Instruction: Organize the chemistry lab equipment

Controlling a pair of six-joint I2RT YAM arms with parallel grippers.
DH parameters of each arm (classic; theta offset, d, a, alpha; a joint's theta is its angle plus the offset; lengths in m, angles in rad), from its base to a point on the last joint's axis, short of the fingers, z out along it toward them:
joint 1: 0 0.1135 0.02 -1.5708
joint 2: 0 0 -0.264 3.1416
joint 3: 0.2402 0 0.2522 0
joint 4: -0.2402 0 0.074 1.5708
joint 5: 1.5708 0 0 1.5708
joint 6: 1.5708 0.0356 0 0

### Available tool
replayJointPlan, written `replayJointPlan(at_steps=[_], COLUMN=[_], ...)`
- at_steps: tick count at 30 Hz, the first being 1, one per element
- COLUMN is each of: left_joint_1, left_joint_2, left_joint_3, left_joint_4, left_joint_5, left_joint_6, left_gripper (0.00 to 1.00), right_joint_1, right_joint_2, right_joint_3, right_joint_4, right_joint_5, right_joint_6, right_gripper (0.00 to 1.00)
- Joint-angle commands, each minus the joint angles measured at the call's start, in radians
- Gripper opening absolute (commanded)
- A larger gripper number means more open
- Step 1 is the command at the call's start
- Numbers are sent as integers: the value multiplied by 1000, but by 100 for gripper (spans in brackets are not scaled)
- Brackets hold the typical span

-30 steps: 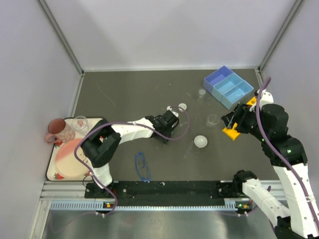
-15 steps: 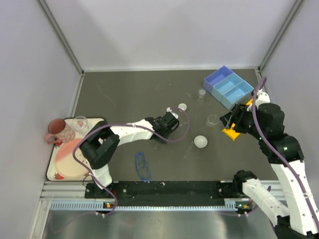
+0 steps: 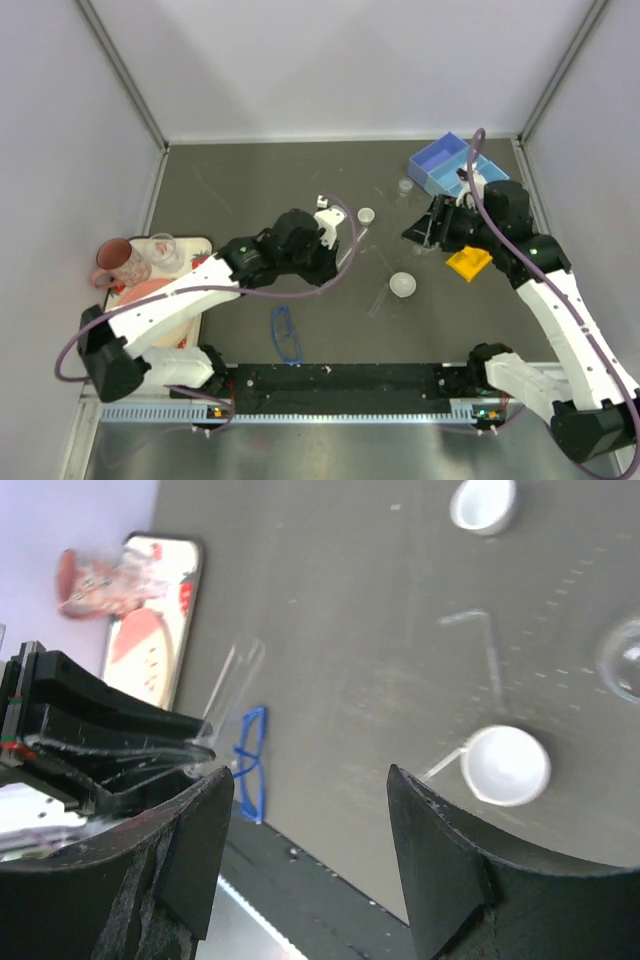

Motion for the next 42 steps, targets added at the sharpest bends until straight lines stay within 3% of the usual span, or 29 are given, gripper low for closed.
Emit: replayJointPlan(at_steps=[1,7,13,42], left_joint_1=[-3,-3,3,54], left_joint_2=[-132,-275,-355,-413], left_joint_3=[-37,-86,-117,-114], left_joint_4=[19,84,112,118], left_joint_5=[229,368,418,403], left_joint_6=[29,5,-21,-21], left_gripper=[3,4,4,4], right_joint_1=[83,241,309,427], right_joint_2=[45,123,162,102], right_joint_3=[27,70,73,65], right_joint_4=[163,277,369,404], right_joint_5=[-156,-170,-185,-140], right_joint_6=[69,143,214,281], right_gripper=[63,63,64,49])
